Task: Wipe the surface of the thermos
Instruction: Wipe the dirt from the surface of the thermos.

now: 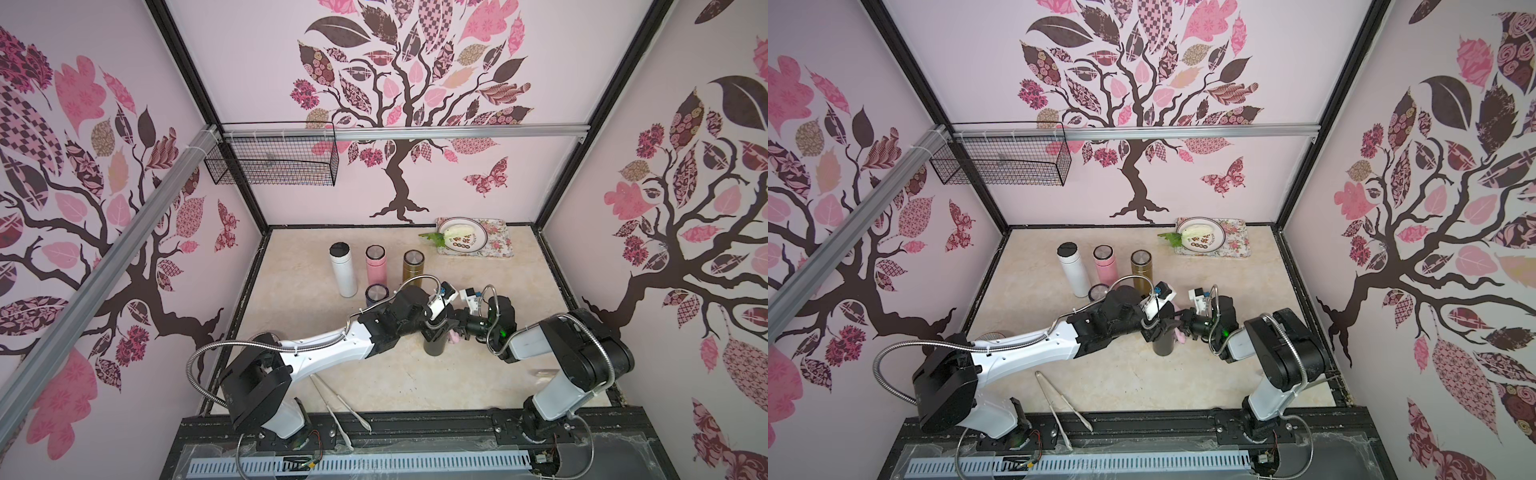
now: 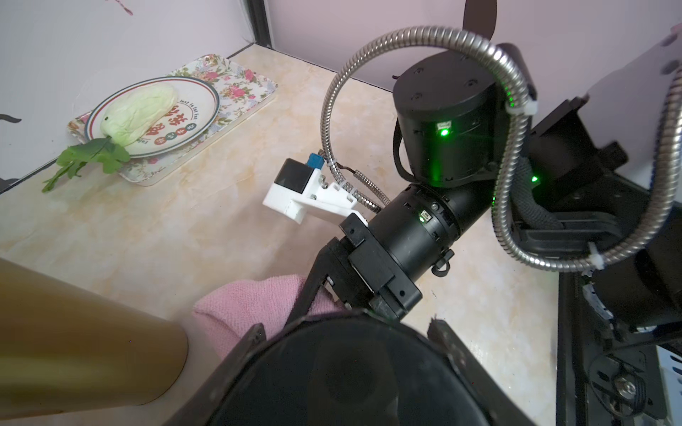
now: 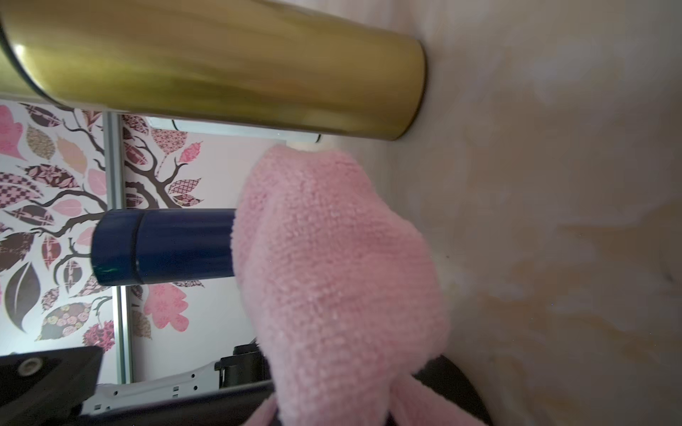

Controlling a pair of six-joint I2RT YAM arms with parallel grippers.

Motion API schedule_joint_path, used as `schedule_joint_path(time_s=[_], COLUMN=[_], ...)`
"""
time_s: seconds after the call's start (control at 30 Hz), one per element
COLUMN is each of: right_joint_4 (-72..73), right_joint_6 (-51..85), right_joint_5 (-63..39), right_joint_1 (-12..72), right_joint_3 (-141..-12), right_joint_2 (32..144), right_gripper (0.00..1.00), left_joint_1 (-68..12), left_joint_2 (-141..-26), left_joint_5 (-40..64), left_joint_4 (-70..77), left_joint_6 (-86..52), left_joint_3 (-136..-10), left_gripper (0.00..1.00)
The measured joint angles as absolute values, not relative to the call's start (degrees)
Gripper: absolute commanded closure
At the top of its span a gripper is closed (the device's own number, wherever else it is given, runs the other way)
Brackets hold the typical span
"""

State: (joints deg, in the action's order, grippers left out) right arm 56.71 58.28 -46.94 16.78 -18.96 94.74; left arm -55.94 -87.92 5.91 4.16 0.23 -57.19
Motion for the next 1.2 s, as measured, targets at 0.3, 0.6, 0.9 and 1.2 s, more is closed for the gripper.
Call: schedule_joint_path(time_s=[0.3, 0.6, 0.9, 1.2], right_joint_4=[39.0, 20.2, 19.7, 2.3], right_joint_6=[51.1, 46.4, 46.4, 42.6], right_joint_5=[-42.6, -39.8, -38.0, -29.0], right_joint_1=[16.8, 16.9, 17.2, 18.1], right_joint_3=[-18.3, -21.5, -12.1, -21.8], right_joint_2=[80.8, 61.9, 62.5, 52.5], right_gripper=[1.0, 1.0, 1.0, 1.0], left_joint_1=[-55.9, -56.5, -56.8, -59.5], left_joint_2=[-87.9, -87.9, -88.2, -90.0], left_joint_5=[5.5, 2.8, 1.1, -4.6], left_joint_4=[6.8, 8.5, 10.0, 13.4], left_joint_6=[-0.1, -1.7, -3.0, -1.3], left_joint_3=[-55.9, -55.2, -54.8, -54.7], left_gripper=[1.0, 1.0, 1.0, 1.0])
